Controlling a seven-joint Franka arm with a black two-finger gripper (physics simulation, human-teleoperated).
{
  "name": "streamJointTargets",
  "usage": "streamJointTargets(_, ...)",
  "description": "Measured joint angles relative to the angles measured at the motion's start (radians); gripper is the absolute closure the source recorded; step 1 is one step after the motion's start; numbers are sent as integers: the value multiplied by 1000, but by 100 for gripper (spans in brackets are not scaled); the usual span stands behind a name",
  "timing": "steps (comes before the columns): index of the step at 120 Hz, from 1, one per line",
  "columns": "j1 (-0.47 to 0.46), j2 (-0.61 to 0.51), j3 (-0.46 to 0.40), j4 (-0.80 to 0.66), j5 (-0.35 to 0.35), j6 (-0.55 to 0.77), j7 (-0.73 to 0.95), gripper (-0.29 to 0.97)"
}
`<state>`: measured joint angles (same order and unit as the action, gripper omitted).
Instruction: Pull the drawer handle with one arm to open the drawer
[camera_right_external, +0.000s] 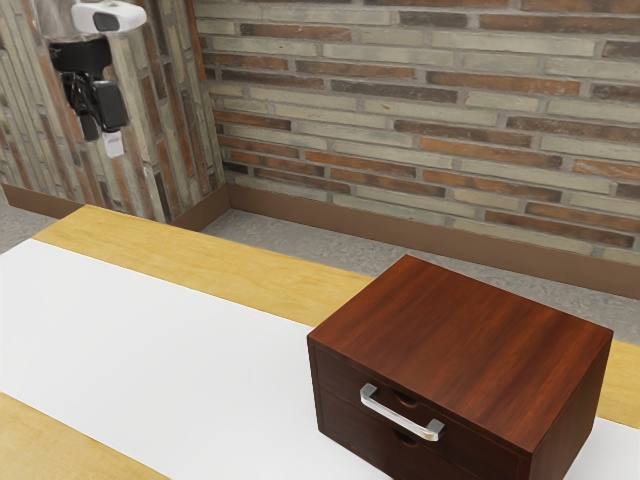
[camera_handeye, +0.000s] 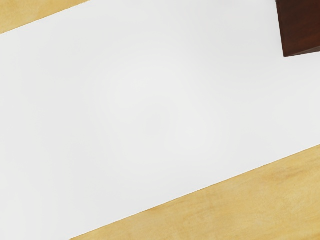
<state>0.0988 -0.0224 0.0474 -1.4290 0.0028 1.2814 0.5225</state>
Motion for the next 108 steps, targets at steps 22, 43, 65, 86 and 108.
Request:
streamJointTargets(22, 18, 7, 1, -2, -30, 83, 108, 0)
streamJointTargets(43, -71, -77, -46, -94, -49, 109, 199, 0)
streamJointTargets(65, -138, -101, -198, -178, -51, 121, 313, 0)
streamJointTargets(86, -139, -98, -327, -224, -46, 131, 407, 0)
streamJointTargets(108, -168, -100, -391, -298, -48, 189, 486, 0)
